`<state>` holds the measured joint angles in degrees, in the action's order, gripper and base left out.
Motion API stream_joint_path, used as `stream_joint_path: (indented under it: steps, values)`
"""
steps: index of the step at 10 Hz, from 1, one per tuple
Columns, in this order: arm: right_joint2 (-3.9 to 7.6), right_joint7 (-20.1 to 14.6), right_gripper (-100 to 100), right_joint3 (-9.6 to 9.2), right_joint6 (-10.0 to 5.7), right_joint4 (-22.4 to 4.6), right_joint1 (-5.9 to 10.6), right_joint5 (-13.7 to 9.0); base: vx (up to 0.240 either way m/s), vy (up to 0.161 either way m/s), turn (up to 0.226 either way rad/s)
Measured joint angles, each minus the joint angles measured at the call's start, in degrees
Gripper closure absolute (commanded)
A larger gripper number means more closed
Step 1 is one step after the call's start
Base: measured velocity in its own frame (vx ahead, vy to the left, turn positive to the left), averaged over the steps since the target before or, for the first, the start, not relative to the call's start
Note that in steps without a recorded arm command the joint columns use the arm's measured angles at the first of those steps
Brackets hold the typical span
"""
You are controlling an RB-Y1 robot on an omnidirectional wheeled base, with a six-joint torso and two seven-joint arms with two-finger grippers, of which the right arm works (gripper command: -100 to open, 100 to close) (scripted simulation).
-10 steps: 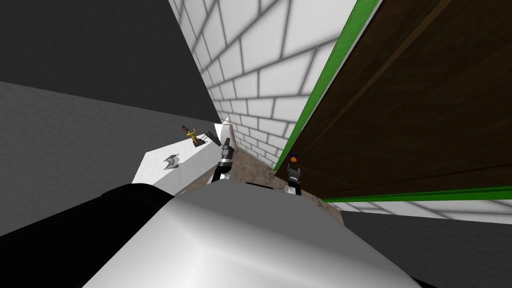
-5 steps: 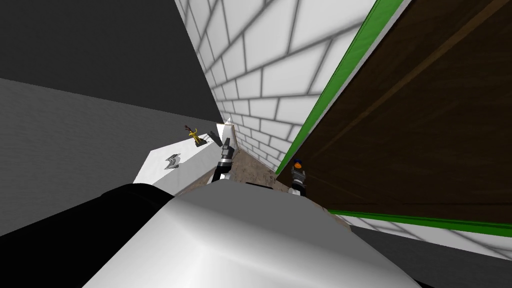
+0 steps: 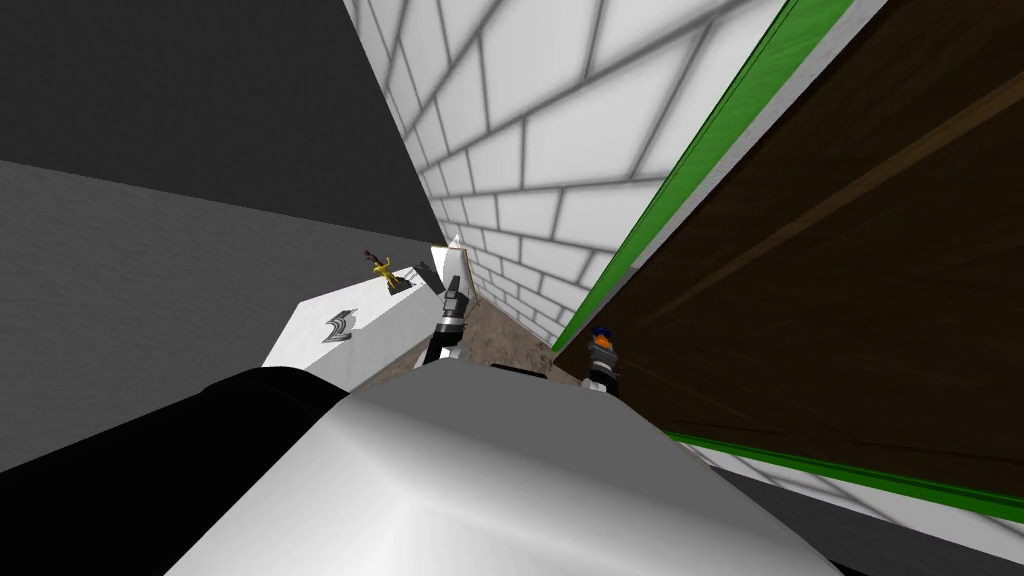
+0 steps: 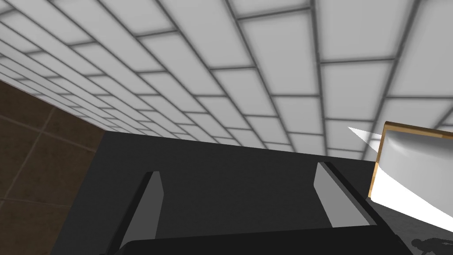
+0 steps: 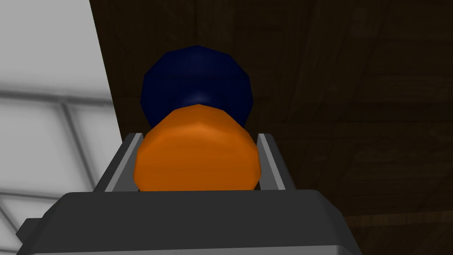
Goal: Pull the door open
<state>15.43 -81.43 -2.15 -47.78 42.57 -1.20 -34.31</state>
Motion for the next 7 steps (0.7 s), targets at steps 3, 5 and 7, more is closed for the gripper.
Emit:
stream_joint_path:
  steps: [3,5,7]
  values:
    - [-0.16,0.02,100,-0.16,0.21,-0.11,-0.14,0.05,-0.01,0.003,0.0]
    - [0.54,-0.67,100,-0.62,0.05,0.01,-0.31,0.25,-0.185,-0.029,0.128]
    - [1.5,-1.97,100,-1.78,0.2,1.35,-1.22,0.76,-0.223,-0.022,0.126]
